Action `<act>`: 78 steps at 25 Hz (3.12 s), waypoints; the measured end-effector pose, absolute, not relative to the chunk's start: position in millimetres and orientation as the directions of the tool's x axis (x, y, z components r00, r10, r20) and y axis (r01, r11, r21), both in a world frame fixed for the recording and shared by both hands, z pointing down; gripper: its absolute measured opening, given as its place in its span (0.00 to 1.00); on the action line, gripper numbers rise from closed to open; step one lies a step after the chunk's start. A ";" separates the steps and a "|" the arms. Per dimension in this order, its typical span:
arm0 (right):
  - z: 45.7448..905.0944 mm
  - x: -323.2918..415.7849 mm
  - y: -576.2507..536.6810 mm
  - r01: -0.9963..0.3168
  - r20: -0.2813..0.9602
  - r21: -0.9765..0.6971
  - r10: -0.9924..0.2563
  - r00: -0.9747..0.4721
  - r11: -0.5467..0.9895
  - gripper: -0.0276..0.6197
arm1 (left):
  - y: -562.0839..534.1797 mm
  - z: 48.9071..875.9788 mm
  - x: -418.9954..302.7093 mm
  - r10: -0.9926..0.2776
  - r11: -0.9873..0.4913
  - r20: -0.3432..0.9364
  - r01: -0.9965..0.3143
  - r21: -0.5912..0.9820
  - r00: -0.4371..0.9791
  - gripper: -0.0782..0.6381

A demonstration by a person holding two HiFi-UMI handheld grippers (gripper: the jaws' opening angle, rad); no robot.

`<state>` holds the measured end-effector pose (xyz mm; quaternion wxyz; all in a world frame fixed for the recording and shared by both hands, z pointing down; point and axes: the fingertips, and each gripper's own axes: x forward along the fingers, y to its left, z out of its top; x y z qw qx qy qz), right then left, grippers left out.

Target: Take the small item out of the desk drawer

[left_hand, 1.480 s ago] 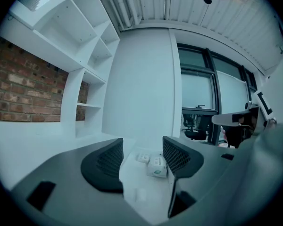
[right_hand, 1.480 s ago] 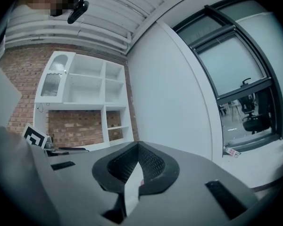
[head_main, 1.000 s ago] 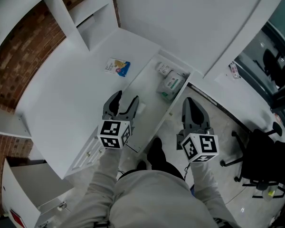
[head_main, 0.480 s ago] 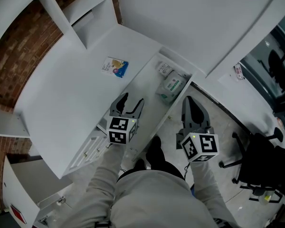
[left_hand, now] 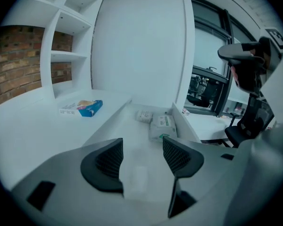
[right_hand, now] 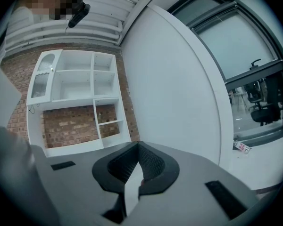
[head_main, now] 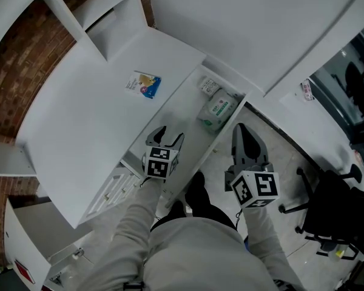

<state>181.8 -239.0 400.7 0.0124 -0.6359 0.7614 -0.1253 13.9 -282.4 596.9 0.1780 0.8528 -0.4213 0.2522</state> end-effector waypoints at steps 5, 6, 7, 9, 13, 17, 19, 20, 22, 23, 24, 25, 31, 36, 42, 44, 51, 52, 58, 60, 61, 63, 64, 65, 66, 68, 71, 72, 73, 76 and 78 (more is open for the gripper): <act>405.1 185.3 -242.6 -0.966 0.154 -0.207 -0.970 -0.189 0.155 0.09 | -281.6 641.8 12.9 -0.555 -0.580 0.676 -0.808 0.102 0.484 0.48; 406.6 186.3 -242.7 -0.966 0.158 -0.207 -0.969 -0.188 0.154 0.09 | -280.6 649.7 12.4 -0.542 -0.577 0.692 -0.810 0.107 0.477 0.48; 407.9 187.5 -242.7 -0.967 0.161 -0.206 -0.969 -0.187 0.152 0.09 | -279.8 657.0 12.0 -0.531 -0.573 0.705 -0.812 0.111 0.471 0.48; 409.7 190.7 -243.0 -0.968 0.167 -0.205 -0.969 -0.183 0.147 0.09 | -279.3 672.2 12.1 -0.515 -0.567 0.720 -0.815 0.120 0.465 0.48; 412.0 196.2 -245.3 -0.969 0.176 -0.207 -0.969 -0.174 0.136 0.09 | -276.9 688.9 13.9 -0.472 -0.571 0.759 -0.811 0.124 0.448 0.48; 415.6 196.3 -247.6 -0.969 0.185 -0.209 -0.967 -0.173 0.133 0.09 | -274.5 708.8 13.9 -0.435 -0.567 0.788 -0.813 0.135 0.435 0.48; 416.6 196.1 -248.9 -0.969 0.187 -0.209 -0.966 -0.176 0.136 0.09 | -272.4 721.7 13.9 -0.415 -0.561 0.803 -0.815 0.144 0.427 0.48; 416.8 196.5 -249.6 -0.969 0.188 -0.207 -0.966 -0.177 0.137 0.09 | -271.7 726.9 14.7 -0.404 -0.560 0.810 -0.815 0.148 0.425 0.48; 417.9 198.1 -250.1 -0.969 0.192 -0.205 -0.966 -0.175 0.135 0.09 | -270.4 736.2 16.4 -0.386 -0.558 0.821 -0.816 0.155 0.420 0.48; 418.8 198.4 -249.8 -0.970 0.194 -0.205 -0.965 -0.174 0.133 0.09 | -269.1 740.1 16.3 -0.378 -0.556 0.827 -0.816 0.157 0.416 0.48; 419.7 198.3 -249.6 -0.969 0.197 -0.207 -0.965 -0.173 0.132 0.09 | -267.2 742.3 15.9 -0.368 -0.554 0.834 -0.817 0.159 0.412 0.48; 420.6 198.0 -249.5 -0.969 0.199 -0.208 -0.965 -0.173 0.131 0.09 | -265.1 742.7 15.9 -0.356 -0.553 0.840 -0.817 0.164 0.409 0.48; 423.0 199.3 -251.0 -0.970 0.206 -0.207 -0.963 -0.172 0.129 0.09 | -262.6 748.5 13.5 -0.337 -0.544 0.856 -0.823 0.162 0.391 0.46; 425.4 198.8 -252.2 -0.970 0.212 -0.206 -0.961 -0.176 0.132 0.09 | -262.6 747.7 13.2 -0.337 -0.550 0.860 -0.821 0.149 0.382 0.42; 424.6 193.4 -254.2 -0.969 0.213 -0.205 -0.960 -0.183 0.140 0.09 | -260.1 742.8 9.7 -0.315 -0.545 0.866 -0.821 0.170 0.388 0.39; 424.2 193.2 -254.8 -0.969 0.212 -0.203 -0.959 -0.186 0.143 0.09 | -259.5 742.7 14.6 -0.315 -0.552 0.857 -0.813 0.184 0.408 0.39; 424.7 186.2 -256.3 -0.966 0.208 -0.210 -0.958 -0.198 0.154 0.09 | -270.4 707.5 20.1 -0.385 -0.564 0.811 -0.808 0.172 0.441 0.39; 424.4 184.2 -256.6 -0.965 0.207 -0.210 -0.957 -0.203 0.159 0.09 | -272.1 702.6 20.4 -0.396 -0.566 0.804 -0.808 0.167 0.443 0.39; 418.8 175.3 -258.9 -0.959 0.190 -0.213 -0.955 -0.228 0.186 0.09 | -289.6 671.0 18.2 -0.484 -0.572 0.747 -0.811 0.124 0.456 0.38; 416.4 172.7 -259.4 -0.957 0.185 -0.215 -0.955 -0.234 0.193 0.09 | -296.2 654.4 17.0 -0.517 -0.573 0.721 -0.812 0.109 0.462 0.38; 415.4 171.2 -259.4 -0.957 0.182 -0.216 -0.954 -0.237 0.196 0.09 | -299.2 643.5 17.0 -0.532 -0.574 0.706 -0.812 0.104 0.467 0.38; 414.0 167.3 -259.5 -0.955 0.178 -0.216 -0.953 -0.244 0.205 0.09 | -304.8 621.9 17.3 -0.563 -0.576 0.673 -0.812 0.097 0.480 0.38; 413.3 165.0 -259.6 -0.954 0.175 -0.216 -0.953 -0.248 0.209 0.09 | -307.1 611.9 17.2 -0.577 -0.578 0.657 -0.811 0.093 0.486 0.38; 412.5 162.9 -259.8 -0.953 0.172 -0.216 -0.952 -0.252 0.213 0.09 | -308.9 603.0 17.1 -0.588 -0.579 0.642 -0.810 0.090 0.492 0.38; 411.7 161.1 -259.8 -0.952 0.170 -0.217 -0.952 -0.256 0.217 0.09 | -309.9 594.8 17.0 -0.599 -0.579 0.629 -0.810 0.088 0.496 0.38; 410.5 158.0 -259.2 -0.950 0.167 -0.218 -0.950 -0.263 0.224 0.09 | -311.0 578.7 17.0 -0.618 -0.578 0.604 -0.812 0.085 0.504 0.38; 408.9 153.5 -257.9 -0.948 0.163 -0.217 -0.949 -0.270 0.232 0.09 | -312.7 555.3 16.0 -0.649 -0.579 0.559 -0.811 0.076 0.516 0.38; 408.5 152.4 -257.4 -0.948 0.162 -0.216 -0.949 -0.271 0.234 0.09 | -313.1 547.4 15.6 -0.659 -0.580 0.543 -0.811 0.073 0.520 0.38; 408.2 151.2 -257.0 -0.948 0.160 -0.215 -0.949 -0.272 0.235 0.09 | -313.3 539.3 14.7 -0.670 -0.580 0.526 -0.812 0.069 0.523 0.38; 407.1 147.0 -256.3 -0.945 0.154 -0.217 -0.948 -0.280 0.244 0.09 | -313.5 514.7 9.2 -0.705 -0.571 0.476 -0.819 0.060 0.526 0.38; 405.4 144.9 -255.7 -0.944 0.151 -0.217 -0.947 -0.284 0.249 0.09 | -313.0 499.6 5.9 -0.724 -0.566 0.445 -0.823 0.055 0.528 0.38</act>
